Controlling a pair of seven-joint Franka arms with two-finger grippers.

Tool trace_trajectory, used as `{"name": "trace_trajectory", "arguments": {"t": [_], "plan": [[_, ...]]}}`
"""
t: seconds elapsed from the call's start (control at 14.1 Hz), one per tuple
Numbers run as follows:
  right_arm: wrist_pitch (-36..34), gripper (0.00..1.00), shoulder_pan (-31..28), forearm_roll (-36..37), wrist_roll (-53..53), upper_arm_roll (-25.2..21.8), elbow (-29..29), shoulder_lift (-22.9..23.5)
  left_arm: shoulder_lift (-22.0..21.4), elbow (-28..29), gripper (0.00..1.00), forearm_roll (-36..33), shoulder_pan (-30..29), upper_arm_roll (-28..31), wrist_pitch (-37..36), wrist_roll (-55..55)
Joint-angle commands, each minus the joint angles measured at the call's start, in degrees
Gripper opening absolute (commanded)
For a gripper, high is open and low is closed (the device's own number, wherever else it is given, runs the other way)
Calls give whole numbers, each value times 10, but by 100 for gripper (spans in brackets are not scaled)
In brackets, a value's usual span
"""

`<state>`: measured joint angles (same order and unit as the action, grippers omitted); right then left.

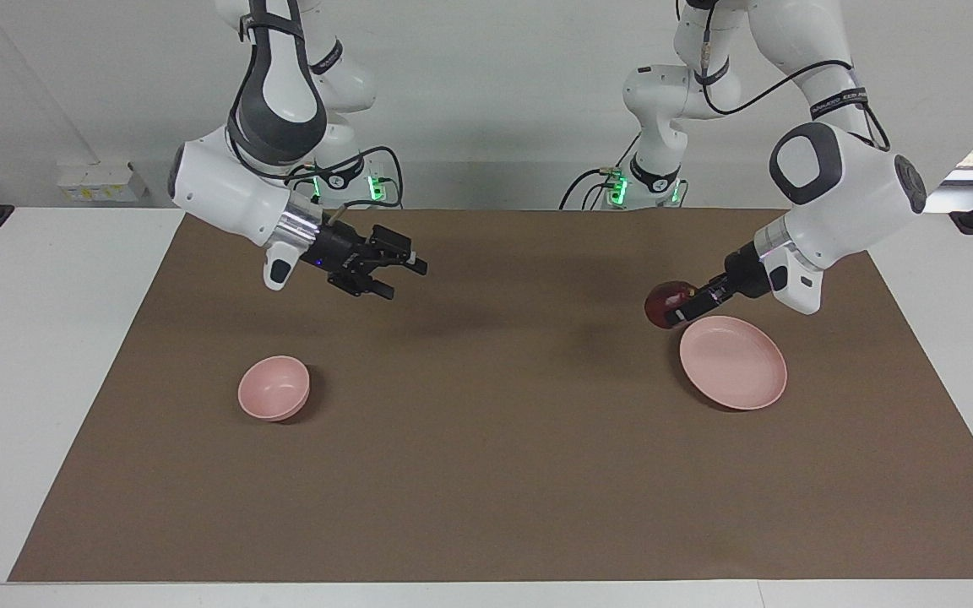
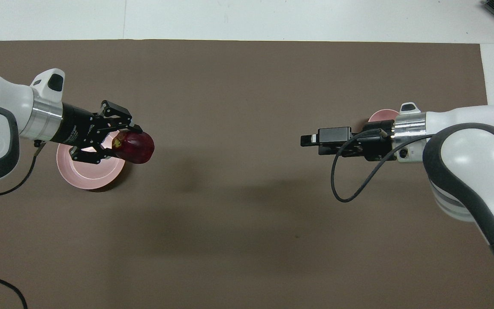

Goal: Move apple from plate to bowl
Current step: 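Lift the apple with the left gripper while the right gripper reaches toward it, then close the right gripper on the apple held by the left gripper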

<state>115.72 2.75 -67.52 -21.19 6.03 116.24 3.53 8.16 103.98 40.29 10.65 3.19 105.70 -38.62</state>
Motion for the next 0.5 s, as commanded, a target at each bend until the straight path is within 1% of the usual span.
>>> {"name": "trace_trajectory", "arguments": {"t": [0.0,0.14,0.28,0.43], "plan": [[32,100,21,-144,-109,-1,43,3,4,-1,0,74,14,-14,-1,-83],[50,100,48,-217,-178,-1,59,13,4,0,0,112,15,-33,0,-112],[44,100,61,-281,-194,-1,72,8,3,3,0,179,16,-43,8,-131],[40,100,65,-291,-219,0,86,-2,6,4,0,213,21,-57,26,-130]]}}
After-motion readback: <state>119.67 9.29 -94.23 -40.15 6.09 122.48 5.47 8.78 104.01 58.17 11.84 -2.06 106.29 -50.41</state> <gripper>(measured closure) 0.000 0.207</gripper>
